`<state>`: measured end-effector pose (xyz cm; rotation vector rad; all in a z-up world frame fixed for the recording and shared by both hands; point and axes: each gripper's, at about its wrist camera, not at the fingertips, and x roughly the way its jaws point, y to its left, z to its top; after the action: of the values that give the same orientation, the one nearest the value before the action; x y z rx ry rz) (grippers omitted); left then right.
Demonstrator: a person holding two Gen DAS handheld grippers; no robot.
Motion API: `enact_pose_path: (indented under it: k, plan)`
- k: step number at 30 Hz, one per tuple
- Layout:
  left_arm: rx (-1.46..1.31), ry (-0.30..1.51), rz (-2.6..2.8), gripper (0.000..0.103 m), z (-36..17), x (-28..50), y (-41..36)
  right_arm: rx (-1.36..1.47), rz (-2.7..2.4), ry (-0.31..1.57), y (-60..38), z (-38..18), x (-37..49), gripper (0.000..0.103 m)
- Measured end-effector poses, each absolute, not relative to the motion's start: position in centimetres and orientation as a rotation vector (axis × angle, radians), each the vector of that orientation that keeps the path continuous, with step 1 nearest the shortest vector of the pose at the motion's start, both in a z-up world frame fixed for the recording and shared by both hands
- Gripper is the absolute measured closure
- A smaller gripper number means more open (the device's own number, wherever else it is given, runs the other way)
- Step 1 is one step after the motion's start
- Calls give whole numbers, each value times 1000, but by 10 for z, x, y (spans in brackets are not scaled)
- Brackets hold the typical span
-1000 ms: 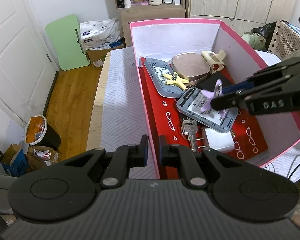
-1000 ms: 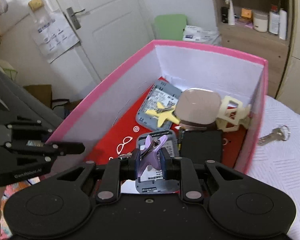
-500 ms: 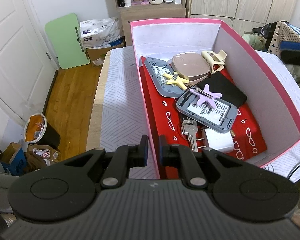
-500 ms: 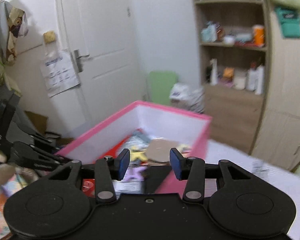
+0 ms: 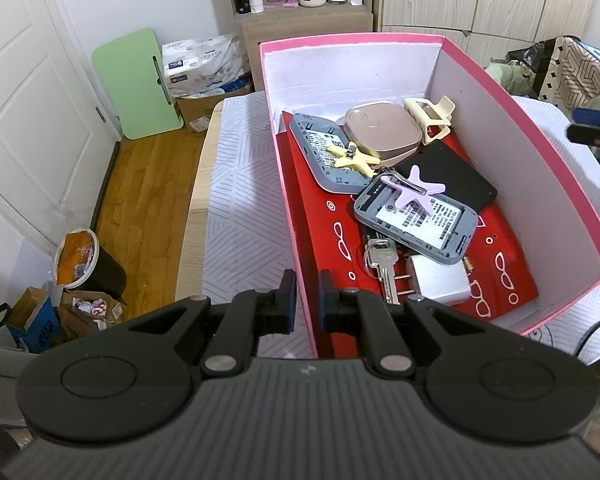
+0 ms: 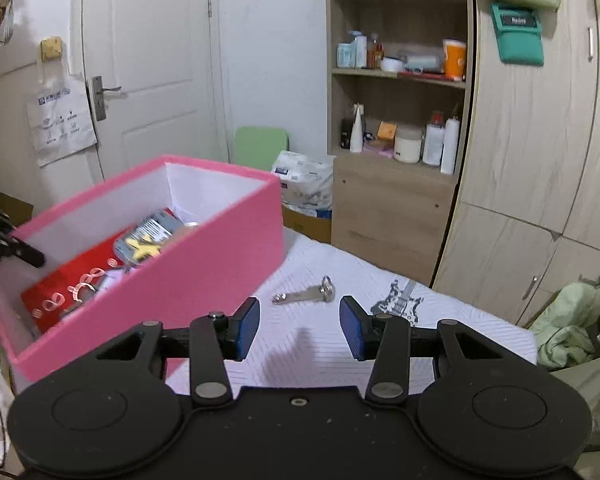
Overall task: Organize rigid objects
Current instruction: 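Grasp the silver key on the bed with the right gripper, then carry the silver key into the pink box and open the right gripper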
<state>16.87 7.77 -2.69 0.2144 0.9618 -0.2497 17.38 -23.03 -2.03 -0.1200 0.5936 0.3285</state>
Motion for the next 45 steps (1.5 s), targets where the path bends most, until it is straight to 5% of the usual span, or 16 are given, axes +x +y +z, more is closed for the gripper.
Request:
enact_pose_path:
  k: [17, 19, 20, 21, 45]
  plan:
    - [202, 974, -243, 94, -26, 171, 78, 0, 299, 690, -225, -99, 289, 56]
    - [202, 975, -242, 94, -26, 170, 78, 55, 284, 673, -230, -101, 291, 74]
    - [202, 976, -241, 94, -26, 170, 78, 63, 289, 668, -231, -101, 292, 94]
    - [203, 975, -241, 94, -26, 170, 78, 79, 296, 664, -233, -100, 290, 98]
    - [194, 972, -233, 93, -25, 169, 78, 168, 387, 508, -225, -20, 217, 98]
